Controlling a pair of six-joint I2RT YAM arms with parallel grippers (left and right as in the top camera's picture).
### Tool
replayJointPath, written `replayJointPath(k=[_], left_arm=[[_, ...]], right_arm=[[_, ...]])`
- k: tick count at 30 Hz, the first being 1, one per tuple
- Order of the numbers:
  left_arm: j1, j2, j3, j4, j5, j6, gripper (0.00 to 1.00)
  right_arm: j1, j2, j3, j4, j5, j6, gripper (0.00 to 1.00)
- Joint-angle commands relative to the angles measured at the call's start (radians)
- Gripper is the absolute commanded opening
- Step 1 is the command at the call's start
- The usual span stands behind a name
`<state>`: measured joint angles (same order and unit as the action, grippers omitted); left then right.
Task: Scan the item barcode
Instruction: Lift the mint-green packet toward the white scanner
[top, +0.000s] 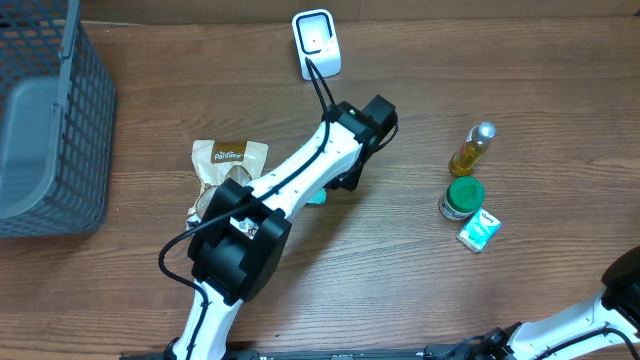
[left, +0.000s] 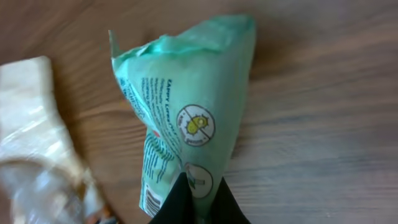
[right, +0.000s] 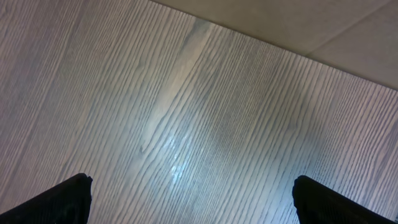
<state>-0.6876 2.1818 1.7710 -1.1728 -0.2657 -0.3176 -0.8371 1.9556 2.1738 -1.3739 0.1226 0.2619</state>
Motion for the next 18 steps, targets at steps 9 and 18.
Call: replayJointPath(k=[9, 18], left_arm=[[-0.006, 0.000, -0.036, 0.065, 0.129, 0.191, 0.09], [-0.006, 0.000, -0.036, 0.067, 0.129, 0.191, 0.08]], right_arm=[[-0.001, -0.014, 0.010, 0.003, 0.006, 0.000, 1.00], [-0.001, -0.014, 0.010, 0.003, 0.006, 0.000, 1.00]])
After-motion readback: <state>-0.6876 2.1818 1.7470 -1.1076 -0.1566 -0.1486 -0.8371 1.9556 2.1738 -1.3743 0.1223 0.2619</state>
